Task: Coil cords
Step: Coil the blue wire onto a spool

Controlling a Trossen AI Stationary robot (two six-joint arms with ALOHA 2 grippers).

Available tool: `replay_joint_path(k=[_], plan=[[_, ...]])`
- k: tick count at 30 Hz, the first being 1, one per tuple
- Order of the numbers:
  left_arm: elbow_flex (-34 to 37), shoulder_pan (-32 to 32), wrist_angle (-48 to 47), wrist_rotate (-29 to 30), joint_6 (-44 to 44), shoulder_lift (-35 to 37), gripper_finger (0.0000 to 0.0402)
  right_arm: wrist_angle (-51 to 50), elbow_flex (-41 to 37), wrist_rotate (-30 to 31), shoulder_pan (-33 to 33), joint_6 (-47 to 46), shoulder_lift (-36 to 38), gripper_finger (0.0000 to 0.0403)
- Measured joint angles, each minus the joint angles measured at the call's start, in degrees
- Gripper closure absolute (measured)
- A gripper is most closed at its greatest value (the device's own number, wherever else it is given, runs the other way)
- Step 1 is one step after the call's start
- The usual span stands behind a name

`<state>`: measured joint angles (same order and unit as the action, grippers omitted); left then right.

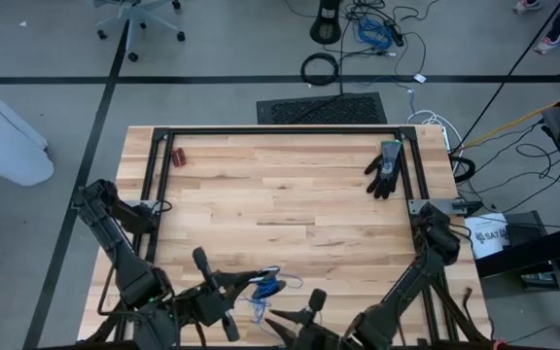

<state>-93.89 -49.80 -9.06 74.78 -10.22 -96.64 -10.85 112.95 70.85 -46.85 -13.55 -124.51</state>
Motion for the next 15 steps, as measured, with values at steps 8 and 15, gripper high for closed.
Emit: replay_joint_path(k=[8,15], plan=[[0.00,0.06,0.20,0.02,0.81,0.00,0.0395,7.38,0.00,-0.38,3.16,9.62,-1.05,0.0328],[0.00,0.07,0.20,0.02,0.44,0.00,0.0395,11.05,0.00,-0.61,5.00,13.21,-1.07,0.0343]])
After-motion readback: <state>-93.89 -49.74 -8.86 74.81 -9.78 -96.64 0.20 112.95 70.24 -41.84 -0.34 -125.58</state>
